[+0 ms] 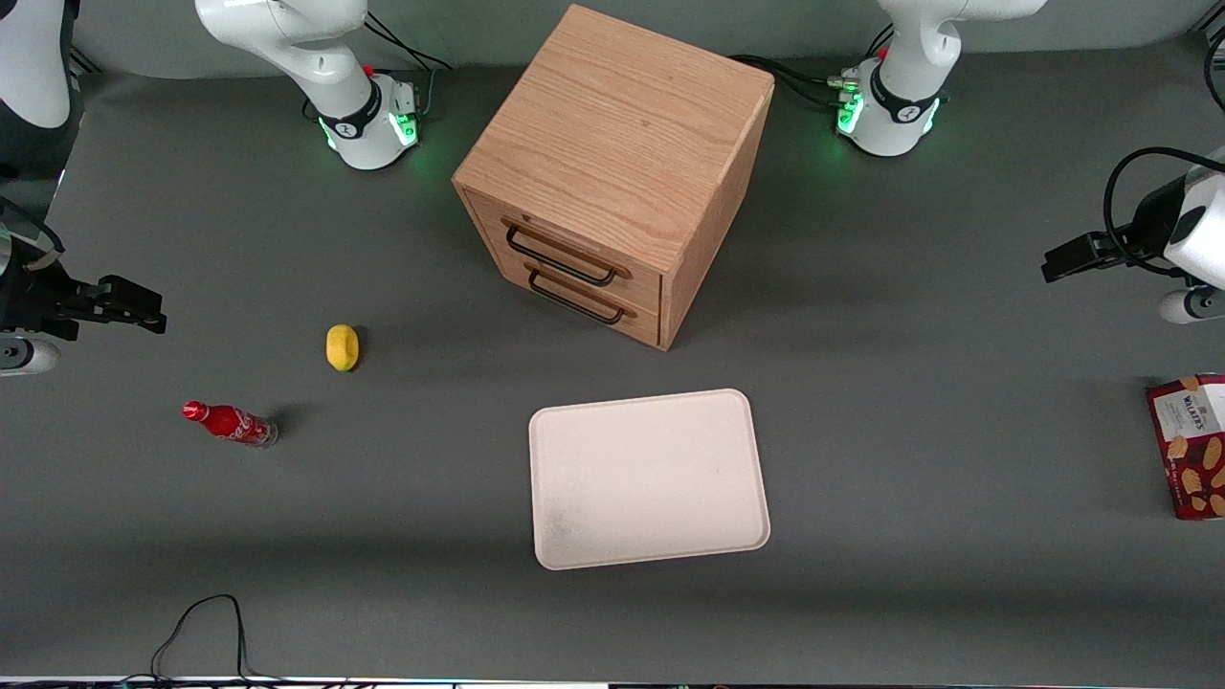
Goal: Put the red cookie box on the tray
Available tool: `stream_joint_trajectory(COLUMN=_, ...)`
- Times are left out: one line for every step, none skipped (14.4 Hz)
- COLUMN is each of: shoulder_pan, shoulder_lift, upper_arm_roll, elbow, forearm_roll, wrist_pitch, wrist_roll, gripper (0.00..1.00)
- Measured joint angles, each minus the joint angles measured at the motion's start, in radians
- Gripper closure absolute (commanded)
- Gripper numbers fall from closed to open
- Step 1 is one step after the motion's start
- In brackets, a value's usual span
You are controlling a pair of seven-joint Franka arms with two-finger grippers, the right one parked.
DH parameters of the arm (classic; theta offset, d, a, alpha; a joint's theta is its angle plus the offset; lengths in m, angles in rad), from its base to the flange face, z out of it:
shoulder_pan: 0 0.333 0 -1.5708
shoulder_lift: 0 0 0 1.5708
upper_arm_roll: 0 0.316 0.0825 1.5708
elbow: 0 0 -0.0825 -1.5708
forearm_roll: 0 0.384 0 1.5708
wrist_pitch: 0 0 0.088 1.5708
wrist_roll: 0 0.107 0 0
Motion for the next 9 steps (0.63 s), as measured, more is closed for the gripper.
stream_joint_trajectory(shoulder_pan=-0.001, shoulder_lift=0.000, upper_arm_roll=0.000, elbow=0.000, forearm_roll=0.000, wrist_pitch=0.000, wrist_roll=0.000, gripper=0.00)
stream_joint_trajectory(shoulder_pan=-0.002, shoulder_lift=0.000, upper_arm_roll=0.000, elbow=0.001, forearm_roll=0.000, wrist_pitch=0.000, wrist_roll=0.000, gripper=0.00)
stream_joint_trajectory(shoulder_pan=-0.003, shoulder_lift=0.000, upper_arm_roll=0.000, elbow=0.003, forearm_roll=0.000, wrist_pitch=0.000, wrist_roll=0.000, gripper=0.00)
stream_joint_trajectory(shoulder_pan=-0.003, shoulder_lift=0.000, upper_arm_roll=0.000, elbow=0.008, forearm_roll=0.000, wrist_pitch=-0.001, wrist_roll=0.000, gripper=0.00)
stream_joint_trajectory(shoulder_pan=-0.004, shoulder_lift=0.000, upper_arm_roll=0.000, elbow=0.014, forearm_roll=0.001, wrist_pitch=-0.003, wrist_roll=0.000, gripper=0.00)
stream_joint_trajectory(shoulder_pan=-0.004, shoulder_lift=0.000, upper_arm_roll=0.000, elbow=0.019, forearm_roll=0.001, wrist_pitch=-0.006, wrist_roll=0.000, gripper=0.00)
stream_joint_trajectory(shoulder_pan=-0.004, shoulder_lift=0.000, upper_arm_roll=0.000, elbow=0.022, forearm_roll=0.001, wrist_pitch=-0.009, wrist_roll=0.000, gripper=0.00)
stream_joint_trajectory(shoulder_pan=-0.004, shoulder_lift=0.001, upper_arm_roll=0.000, elbow=0.024, forearm_roll=0.001, wrist_pitch=-0.011, wrist_roll=0.000, gripper=0.00)
stream_joint_trajectory(shoulder_pan=-0.005, shoulder_lift=0.002, upper_arm_roll=0.000, elbow=0.025, forearm_roll=0.001, wrist_pitch=-0.011, wrist_roll=0.000, gripper=0.00)
